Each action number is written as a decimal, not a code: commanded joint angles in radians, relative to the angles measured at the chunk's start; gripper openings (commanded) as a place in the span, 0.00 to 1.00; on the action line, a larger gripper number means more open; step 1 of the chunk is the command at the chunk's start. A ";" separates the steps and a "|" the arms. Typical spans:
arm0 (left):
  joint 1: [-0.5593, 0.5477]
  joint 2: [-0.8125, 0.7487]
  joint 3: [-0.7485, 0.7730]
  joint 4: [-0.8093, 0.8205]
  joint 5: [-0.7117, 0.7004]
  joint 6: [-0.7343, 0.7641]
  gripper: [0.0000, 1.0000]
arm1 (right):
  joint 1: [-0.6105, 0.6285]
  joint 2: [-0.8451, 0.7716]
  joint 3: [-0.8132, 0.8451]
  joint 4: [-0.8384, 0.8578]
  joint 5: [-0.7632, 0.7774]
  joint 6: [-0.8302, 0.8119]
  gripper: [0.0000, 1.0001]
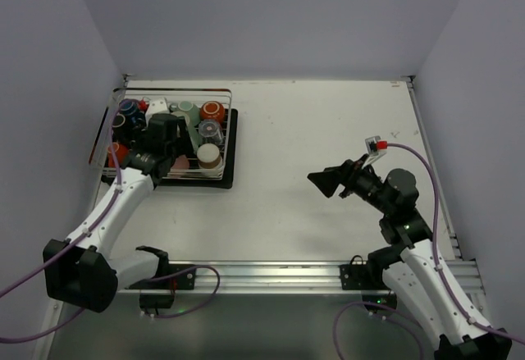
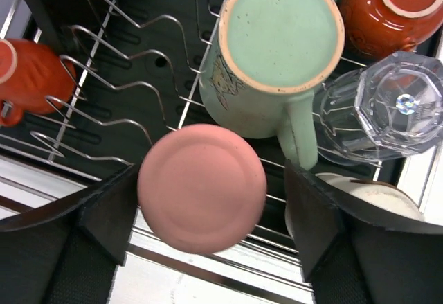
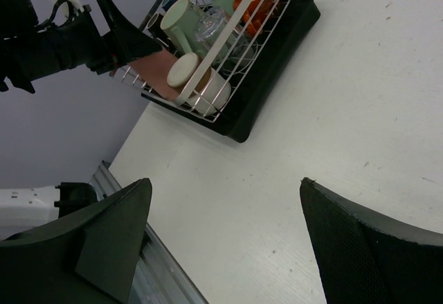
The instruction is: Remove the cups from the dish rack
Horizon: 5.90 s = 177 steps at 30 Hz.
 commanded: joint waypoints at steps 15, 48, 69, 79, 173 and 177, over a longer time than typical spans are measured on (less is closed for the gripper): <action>0.025 -0.251 0.115 -0.080 0.121 0.012 0.18 | 0.072 0.055 0.078 0.071 0.010 0.096 0.89; -0.048 -0.422 -0.414 1.134 1.079 -0.729 0.15 | 0.414 0.469 0.302 0.596 0.061 0.293 0.84; -0.061 -0.497 -0.084 0.082 0.570 0.020 1.00 | 0.168 0.677 0.803 -0.338 0.338 -0.221 0.00; -0.061 -0.555 -0.206 0.085 0.471 0.107 1.00 | 0.023 1.257 1.408 -0.925 0.717 -0.540 0.00; 0.081 0.333 0.241 0.173 0.086 0.072 0.26 | 0.143 0.552 0.611 -0.223 0.173 -0.332 0.99; 0.081 0.266 0.265 0.171 0.080 0.081 0.13 | 0.195 0.569 0.612 -0.185 0.176 -0.287 0.99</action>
